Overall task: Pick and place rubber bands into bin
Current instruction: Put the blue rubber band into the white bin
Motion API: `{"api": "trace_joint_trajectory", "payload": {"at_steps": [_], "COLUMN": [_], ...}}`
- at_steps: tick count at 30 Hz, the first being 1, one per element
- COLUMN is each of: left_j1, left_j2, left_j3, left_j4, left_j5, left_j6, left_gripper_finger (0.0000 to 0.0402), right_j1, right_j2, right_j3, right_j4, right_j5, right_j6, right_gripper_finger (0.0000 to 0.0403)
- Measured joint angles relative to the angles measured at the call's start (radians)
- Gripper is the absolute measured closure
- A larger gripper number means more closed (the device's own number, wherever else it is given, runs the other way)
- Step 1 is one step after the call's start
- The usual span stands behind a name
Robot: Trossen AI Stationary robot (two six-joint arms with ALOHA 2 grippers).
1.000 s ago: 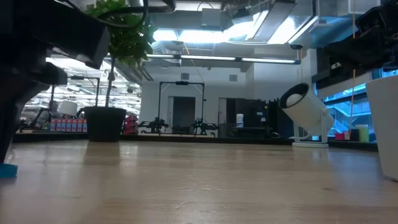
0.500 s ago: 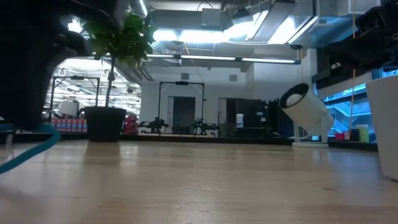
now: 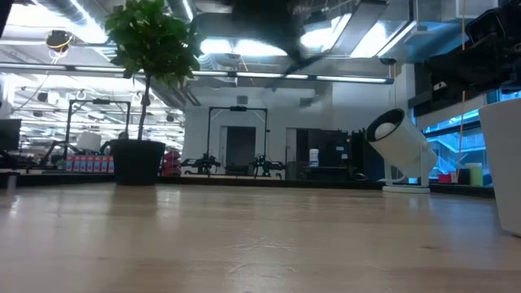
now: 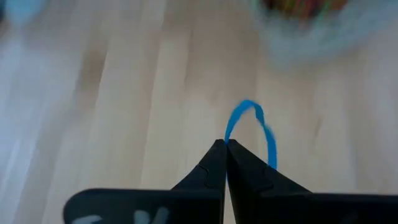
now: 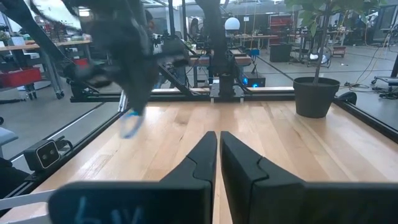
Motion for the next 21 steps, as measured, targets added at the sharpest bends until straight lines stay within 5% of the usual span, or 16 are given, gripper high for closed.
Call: {"api": "trace_joint_trajectory", "payload": {"at_steps": [10,15,21], "left_j1": [0.088,0.118,0.119], "left_j2": [0.027,0.086,0.245], "left_j3": [0.011,0.035,0.248], "left_j4": [0.515,0.610,0.556], "left_j5": [0.121,0.210,0.243], "left_j6": [0.298,0.309,0.385], "left_gripper_finger": [0.0400,0.0400,0.0400], "right_j1": [0.000,0.000,0.000], "right_j2": [0.000,0.000,0.000], "right_j3": [0.000,0.000,0.000], "right_j4": [0.000,0.000,0.000], "right_j5": [0.000,0.000,0.000], "right_j6": [0.000,0.000,0.000], "right_gripper_finger": [0.0377,0.0377,0.0377]}}
